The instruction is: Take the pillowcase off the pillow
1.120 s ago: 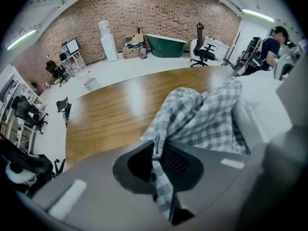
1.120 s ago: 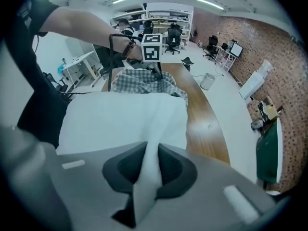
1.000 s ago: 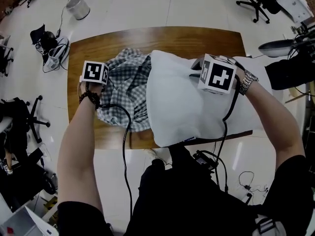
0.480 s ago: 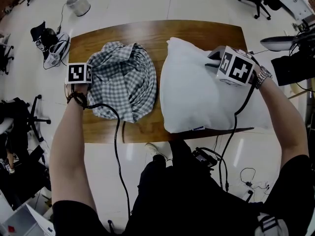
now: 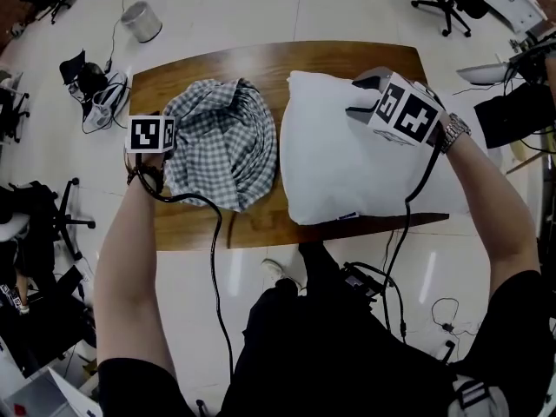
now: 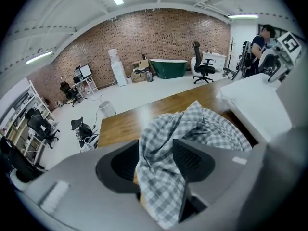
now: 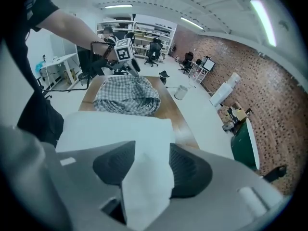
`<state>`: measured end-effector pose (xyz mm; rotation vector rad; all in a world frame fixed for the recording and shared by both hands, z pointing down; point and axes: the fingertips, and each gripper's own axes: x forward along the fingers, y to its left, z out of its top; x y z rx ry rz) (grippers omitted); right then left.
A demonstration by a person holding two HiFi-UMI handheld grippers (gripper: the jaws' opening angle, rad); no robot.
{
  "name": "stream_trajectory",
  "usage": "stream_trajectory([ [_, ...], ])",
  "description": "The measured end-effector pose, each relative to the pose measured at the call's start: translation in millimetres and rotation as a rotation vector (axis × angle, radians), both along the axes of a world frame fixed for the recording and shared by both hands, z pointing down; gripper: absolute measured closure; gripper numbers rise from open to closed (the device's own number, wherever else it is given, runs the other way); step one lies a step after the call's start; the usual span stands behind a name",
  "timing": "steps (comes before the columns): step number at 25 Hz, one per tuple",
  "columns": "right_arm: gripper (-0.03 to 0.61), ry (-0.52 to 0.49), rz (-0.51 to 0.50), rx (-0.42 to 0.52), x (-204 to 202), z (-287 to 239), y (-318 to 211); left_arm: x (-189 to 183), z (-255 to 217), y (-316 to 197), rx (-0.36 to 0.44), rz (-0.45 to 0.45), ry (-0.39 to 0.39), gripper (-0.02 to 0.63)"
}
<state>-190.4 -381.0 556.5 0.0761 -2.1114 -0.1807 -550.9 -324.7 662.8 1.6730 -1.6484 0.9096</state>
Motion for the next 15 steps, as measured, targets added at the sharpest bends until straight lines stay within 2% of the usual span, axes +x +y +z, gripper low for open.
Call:
stream_trajectory([
  [6,0.357,-0.027,-0.007,0.048,-3,-16,60,40,-18,38,0.053,0.084,-0.013,0.388],
  [15,0.357,-0.087,0.011,0.083,-16,-22,161,122,-50,98,0.16,0.218,0.03,0.39],
])
